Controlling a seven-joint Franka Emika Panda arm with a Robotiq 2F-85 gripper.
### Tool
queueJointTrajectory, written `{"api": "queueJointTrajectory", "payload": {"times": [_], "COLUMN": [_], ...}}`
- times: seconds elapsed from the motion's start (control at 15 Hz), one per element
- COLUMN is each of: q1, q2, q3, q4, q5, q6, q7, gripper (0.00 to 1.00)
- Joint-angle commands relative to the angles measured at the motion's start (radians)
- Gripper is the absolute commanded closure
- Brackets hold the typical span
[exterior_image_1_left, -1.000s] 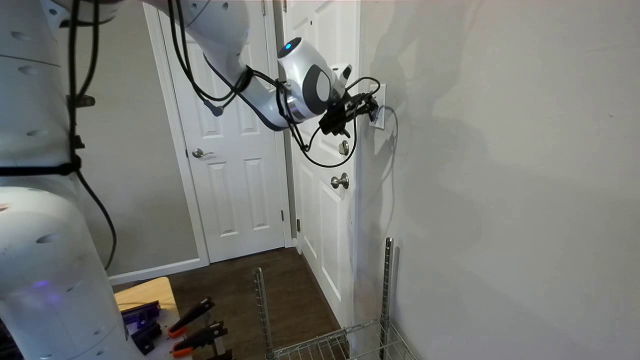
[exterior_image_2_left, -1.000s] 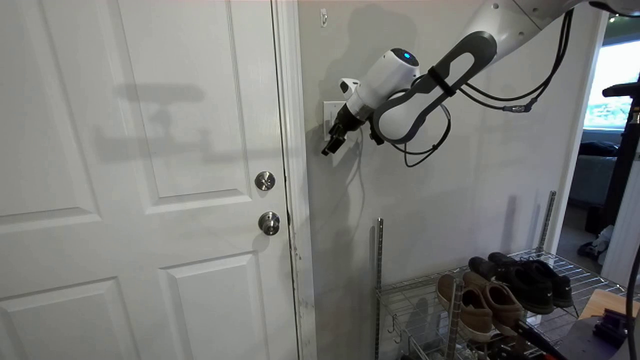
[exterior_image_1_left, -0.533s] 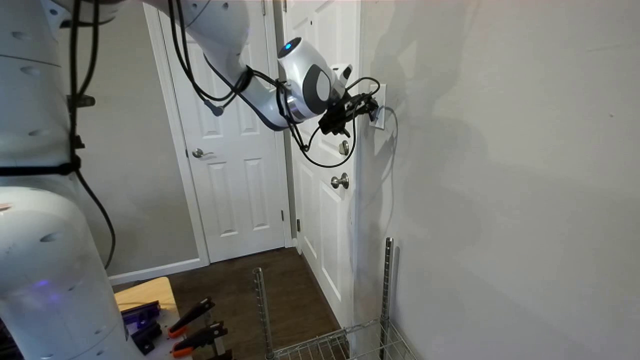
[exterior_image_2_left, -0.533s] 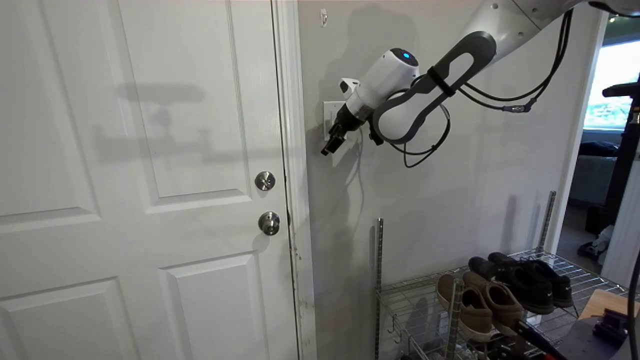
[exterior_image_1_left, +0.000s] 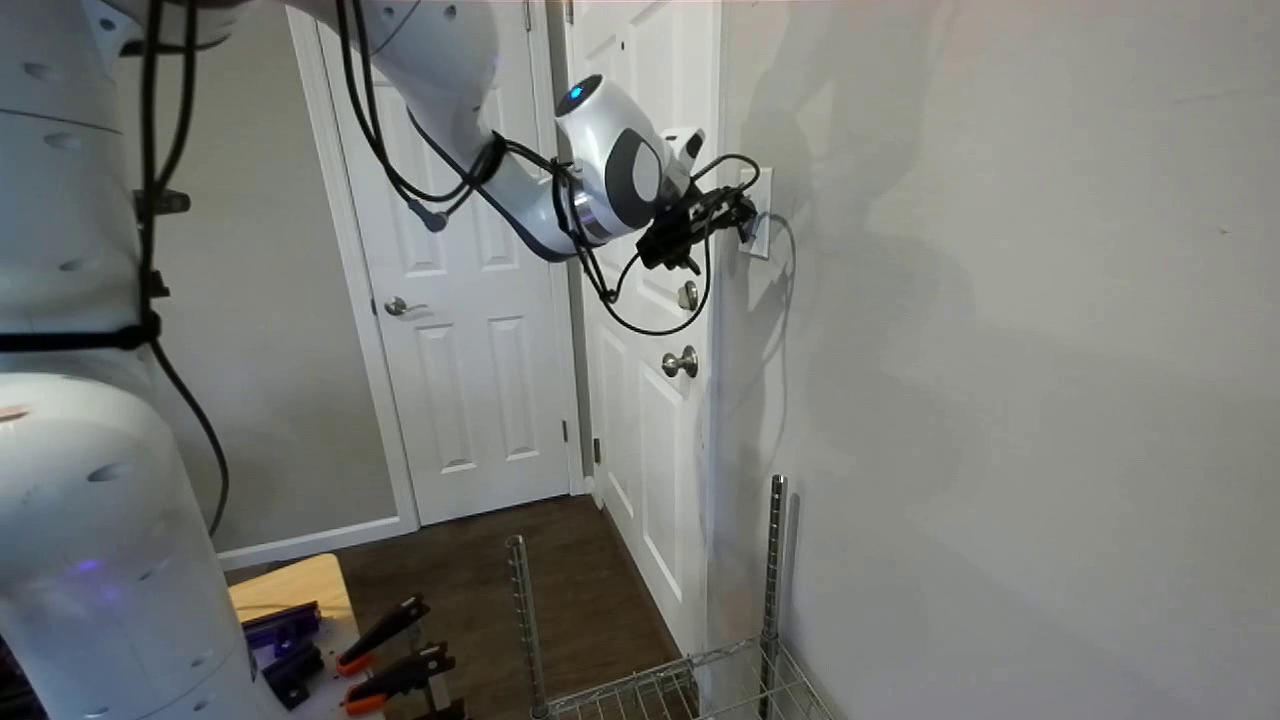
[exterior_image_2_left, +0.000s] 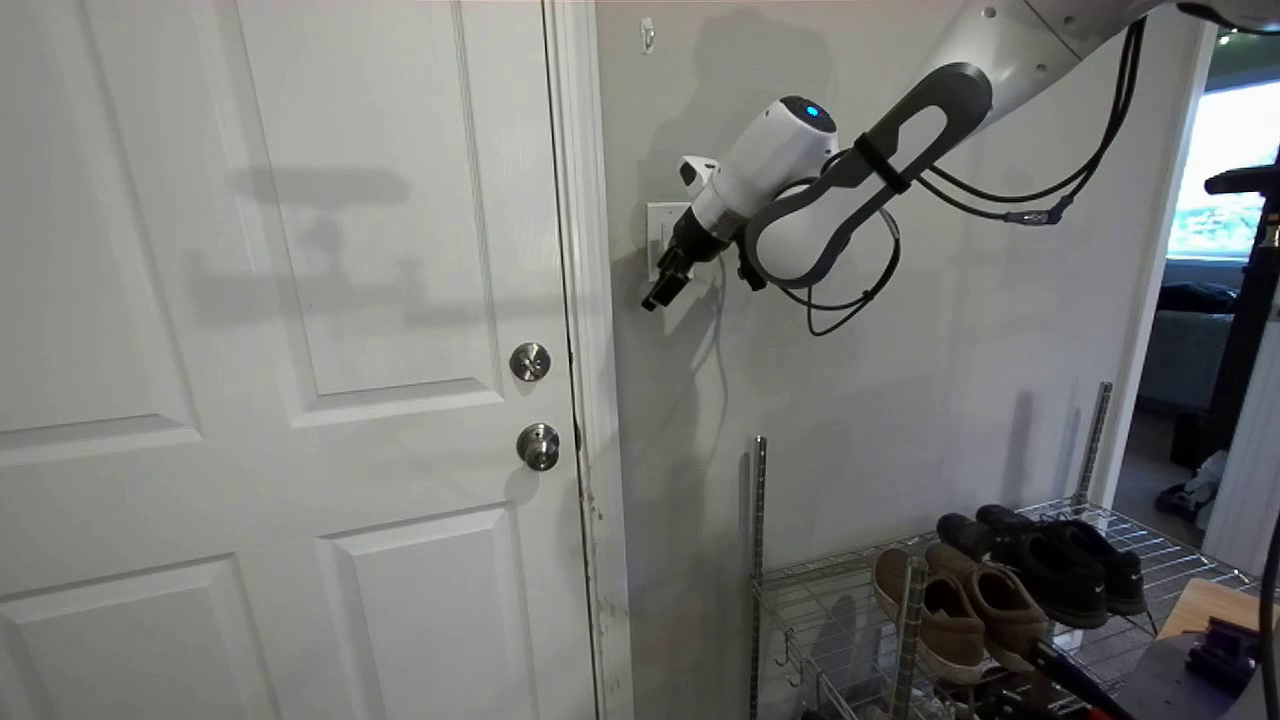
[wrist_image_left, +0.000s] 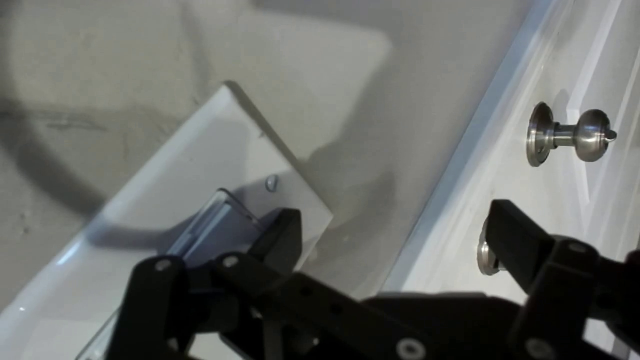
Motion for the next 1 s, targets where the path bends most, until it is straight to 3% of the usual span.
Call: {"api": "queueJointTrajectory", "payload": {"times": [0.0, 0.6, 0.93], "q1": [0.002, 0.01, 0.009], "q2": [-0.021, -0.08, -0.05], "q3": [0.004, -0.002, -0.003], "q4": [-0.033, -0.122, -0.085], "q5": [0.001, -0.009, -0.007], "q6": [0.006, 0.005, 0.003], "q7": [0.001, 0.006, 0.005], "gripper": [0.0, 0.0, 0.0]}}
